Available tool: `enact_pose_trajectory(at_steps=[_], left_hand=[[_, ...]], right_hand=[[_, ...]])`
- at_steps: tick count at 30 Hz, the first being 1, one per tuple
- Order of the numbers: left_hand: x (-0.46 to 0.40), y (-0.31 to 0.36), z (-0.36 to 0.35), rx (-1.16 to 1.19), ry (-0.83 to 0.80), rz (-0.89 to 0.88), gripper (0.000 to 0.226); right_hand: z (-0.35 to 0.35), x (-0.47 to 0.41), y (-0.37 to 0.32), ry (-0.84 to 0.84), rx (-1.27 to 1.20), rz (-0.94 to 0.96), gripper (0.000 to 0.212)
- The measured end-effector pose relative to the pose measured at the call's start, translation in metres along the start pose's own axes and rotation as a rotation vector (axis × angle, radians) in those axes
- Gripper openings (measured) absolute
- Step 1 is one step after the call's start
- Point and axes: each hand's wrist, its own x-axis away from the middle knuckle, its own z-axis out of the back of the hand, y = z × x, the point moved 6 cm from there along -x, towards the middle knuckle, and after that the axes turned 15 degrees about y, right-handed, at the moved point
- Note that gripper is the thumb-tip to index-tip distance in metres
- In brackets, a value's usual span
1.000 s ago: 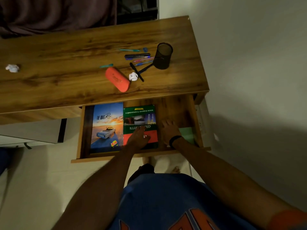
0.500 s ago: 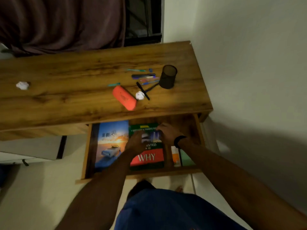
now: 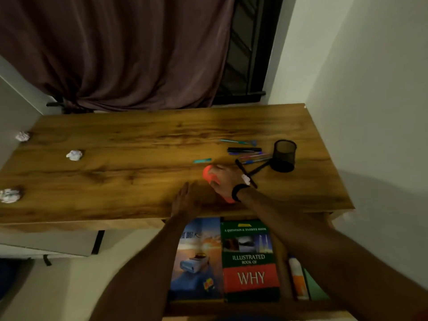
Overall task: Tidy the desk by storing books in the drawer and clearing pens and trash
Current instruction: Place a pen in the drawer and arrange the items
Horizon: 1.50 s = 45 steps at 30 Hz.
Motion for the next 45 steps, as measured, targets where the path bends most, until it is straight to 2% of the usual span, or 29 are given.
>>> enact_pose_trajectory(at_steps=[3, 6, 9, 13, 16, 23, 26, 30, 31, 34, 35, 38, 41, 45], left_hand=[[-0.025, -0.015, -0.012, -0.033, -0.076, -0.017, 0.076], [-0.038, -0.018, -0.028, -0.058, -0.091, -0.078, 0.075], [-0.039, -0.021, -0.038, -0.050, 0.003, -0.109, 0.074], [-0.036, -0.022, -0.041, -0.089, 0.167, -0.132, 0.071], [-0.035, -0.022, -0.042, -0.095, 0.203, -0.123, 0.071], [-0.033, -0.022, -0.039, -0.085, 0.245, -0.133, 0.071], [-0.034, -0.022, -0.040, -0.092, 0.238, -0.124, 0.072], [-0.038, -0.020, -0.041, -0.090, 0.223, -0.128, 0.074], [-0.042, -0.021, -0.041, -0.075, 0.217, -0.129, 0.075], [-0.066, -0.014, -0.042, 0.007, 0.195, -0.150, 0.077], [-0.076, -0.009, -0.043, 0.038, 0.191, -0.157, 0.075], [-0.101, 0.005, -0.042, 0.060, 0.193, -0.149, 0.071], [-0.111, 0.009, -0.048, 0.000, 0.208, -0.148, 0.068], [-0.108, 0.011, -0.049, -0.027, 0.299, -0.162, 0.063]], right_hand=[[-0.013, -0.039, -0.008, 0.023, 0.005, -0.022, 0.033], [-0.023, -0.073, -0.007, 0.040, 0.009, -0.100, 0.031], [-0.040, -0.098, -0.003, 0.031, 0.075, -0.162, 0.035], [-0.069, -0.118, 0.001, -0.068, 0.204, -0.216, 0.047], [-0.081, -0.128, 0.005, -0.093, 0.327, -0.226, 0.051], [-0.085, -0.148, 0.009, -0.072, 0.395, -0.240, 0.034], [-0.082, -0.156, 0.011, -0.008, 0.354, -0.198, 0.029], [-0.057, -0.151, 0.017, 0.216, 0.196, -0.212, 0.020], [-0.048, -0.148, 0.023, 0.267, 0.151, -0.229, 0.020], [-0.025, -0.135, 0.057, 0.340, -0.120, -0.466, 0.028], [-0.014, -0.132, 0.068, 0.360, -0.111, -0.479, 0.027], [0.011, -0.126, 0.103, 0.341, -0.022, -0.552, 0.048], [0.022, -0.122, 0.143, 0.318, 0.017, -0.688, 0.047], [0.016, -0.123, 0.173, 0.225, 0.082, -0.763, 0.045]])
